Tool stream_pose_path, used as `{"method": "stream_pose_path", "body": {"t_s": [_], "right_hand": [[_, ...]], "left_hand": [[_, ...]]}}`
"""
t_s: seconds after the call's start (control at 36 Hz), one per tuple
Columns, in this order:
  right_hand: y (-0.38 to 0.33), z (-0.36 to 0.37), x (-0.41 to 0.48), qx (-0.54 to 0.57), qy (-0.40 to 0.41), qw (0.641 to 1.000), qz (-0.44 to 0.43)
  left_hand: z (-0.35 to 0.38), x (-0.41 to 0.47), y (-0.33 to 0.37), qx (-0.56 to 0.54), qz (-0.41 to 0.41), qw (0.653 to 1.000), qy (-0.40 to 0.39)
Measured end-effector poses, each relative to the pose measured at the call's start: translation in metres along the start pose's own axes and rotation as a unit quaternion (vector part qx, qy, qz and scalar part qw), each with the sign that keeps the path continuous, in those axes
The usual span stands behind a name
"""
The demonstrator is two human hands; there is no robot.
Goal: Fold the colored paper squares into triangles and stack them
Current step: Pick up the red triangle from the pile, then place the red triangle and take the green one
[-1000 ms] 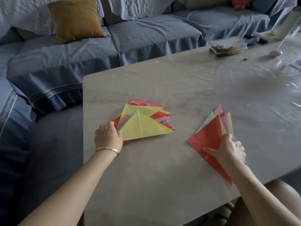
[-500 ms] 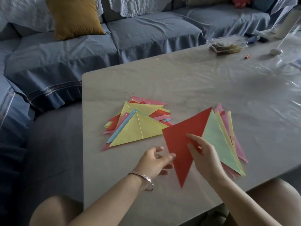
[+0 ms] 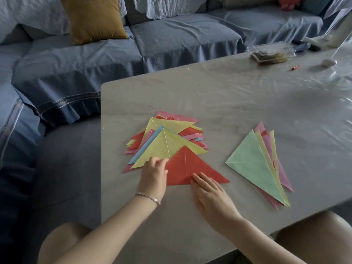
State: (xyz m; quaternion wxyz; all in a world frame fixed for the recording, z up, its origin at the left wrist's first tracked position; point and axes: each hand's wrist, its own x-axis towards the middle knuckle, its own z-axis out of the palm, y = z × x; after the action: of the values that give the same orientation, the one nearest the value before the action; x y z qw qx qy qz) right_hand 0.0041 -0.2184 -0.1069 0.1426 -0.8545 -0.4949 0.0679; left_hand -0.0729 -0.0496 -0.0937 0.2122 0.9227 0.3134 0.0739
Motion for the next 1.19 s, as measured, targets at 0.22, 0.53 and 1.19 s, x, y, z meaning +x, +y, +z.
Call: {"method": "stream_pose_path", "body": {"t_s": [0.22,0.53,1.19], "right_hand": [[-0.002,0.007,-0.003,-0.019,-0.027,0.999,-0.011],[0.027,0.000,-0.019,-0.043,0.032,0.997,0.052],[0.083,-0.055,-0.008,0.008,0.124,0.969,0.216]], "left_hand": [[0.029,-0.053,0.001,0.107,0.205,0.967,-0.102],[0.005,-0.054,-0.032,0.075,0.085,0.986,-0.124],[-0.018,-0.025,-0.019,0.093,-0.021,0.995,-0.004]]}}
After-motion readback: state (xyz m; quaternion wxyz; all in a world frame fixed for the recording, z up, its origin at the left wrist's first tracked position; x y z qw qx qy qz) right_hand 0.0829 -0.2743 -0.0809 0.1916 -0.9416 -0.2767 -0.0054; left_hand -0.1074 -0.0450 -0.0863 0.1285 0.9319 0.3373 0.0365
